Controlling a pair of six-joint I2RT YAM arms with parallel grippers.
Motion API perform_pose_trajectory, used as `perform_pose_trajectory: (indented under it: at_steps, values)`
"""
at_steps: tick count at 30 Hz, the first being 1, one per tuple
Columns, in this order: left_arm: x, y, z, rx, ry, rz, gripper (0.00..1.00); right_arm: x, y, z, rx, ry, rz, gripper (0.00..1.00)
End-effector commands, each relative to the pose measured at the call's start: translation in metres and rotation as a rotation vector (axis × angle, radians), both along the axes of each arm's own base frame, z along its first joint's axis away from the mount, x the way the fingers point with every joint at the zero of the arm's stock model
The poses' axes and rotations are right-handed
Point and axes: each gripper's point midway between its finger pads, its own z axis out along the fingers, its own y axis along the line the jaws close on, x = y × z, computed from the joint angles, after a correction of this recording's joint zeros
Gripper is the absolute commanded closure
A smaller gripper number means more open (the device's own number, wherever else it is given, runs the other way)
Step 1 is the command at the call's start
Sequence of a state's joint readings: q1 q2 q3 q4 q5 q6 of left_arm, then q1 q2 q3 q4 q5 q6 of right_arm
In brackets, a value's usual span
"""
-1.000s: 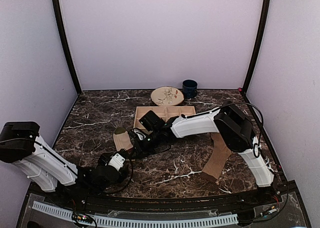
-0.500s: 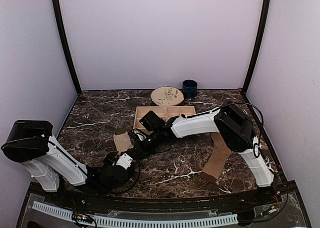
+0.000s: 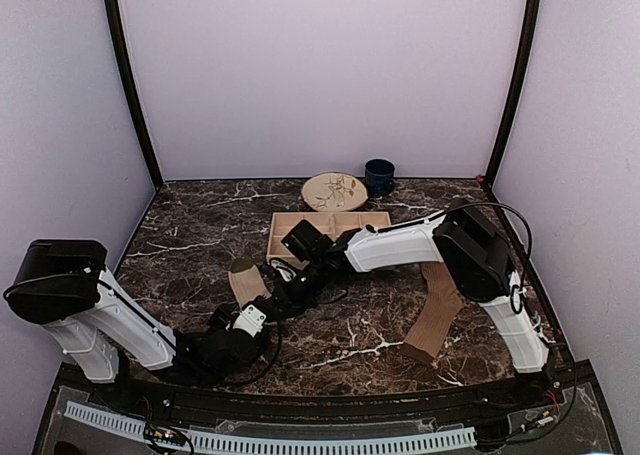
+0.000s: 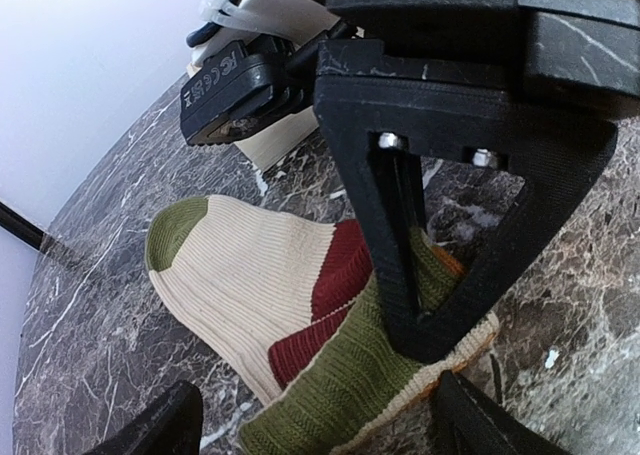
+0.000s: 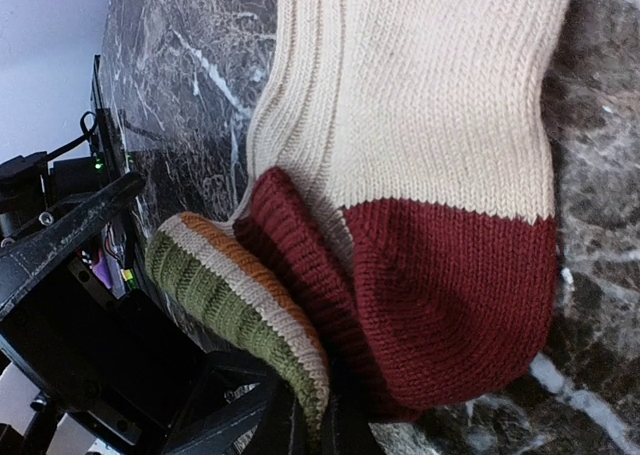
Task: Roll the socks
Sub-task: Roll the sock at the center of the board.
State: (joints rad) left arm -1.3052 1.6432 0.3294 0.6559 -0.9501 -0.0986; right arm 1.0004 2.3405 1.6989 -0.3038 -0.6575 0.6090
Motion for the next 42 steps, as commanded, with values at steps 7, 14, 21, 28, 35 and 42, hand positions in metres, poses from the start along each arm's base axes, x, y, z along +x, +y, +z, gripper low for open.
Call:
perform_pose_trajectory:
  at_steps: [7,14,21,28,35,42]
  values:
    - [-0.007,-0.001,-0.033,0.074,0.132,-0.058,0.23,-0.002,-0.01,0.015,0.011,0.016,0.024,1.0]
    - [-0.008,0.001,-0.046,0.042,0.241,-0.066,0.37,0.001,-0.01,0.012,0.009,0.024,0.028,1.0]
    - [-0.012,0.001,-0.071,0.061,0.375,-0.048,0.51,0.003,-0.01,0.017,0.012,0.027,0.031,1.0]
    - [-0.021,0.006,-0.083,0.023,0.466,-0.022,0.59,0.005,-0.01,0.018,0.016,0.026,0.036,0.99]
    - [-0.028,-0.001,-0.086,-0.027,0.549,-0.051,0.64,0.009,-0.014,0.02,0.018,0.017,0.035,0.93]
    - [-0.035,-0.008,-0.083,-0.065,0.627,-0.086,0.68,0.013,-0.017,0.02,0.018,-0.034,0.036,0.8]
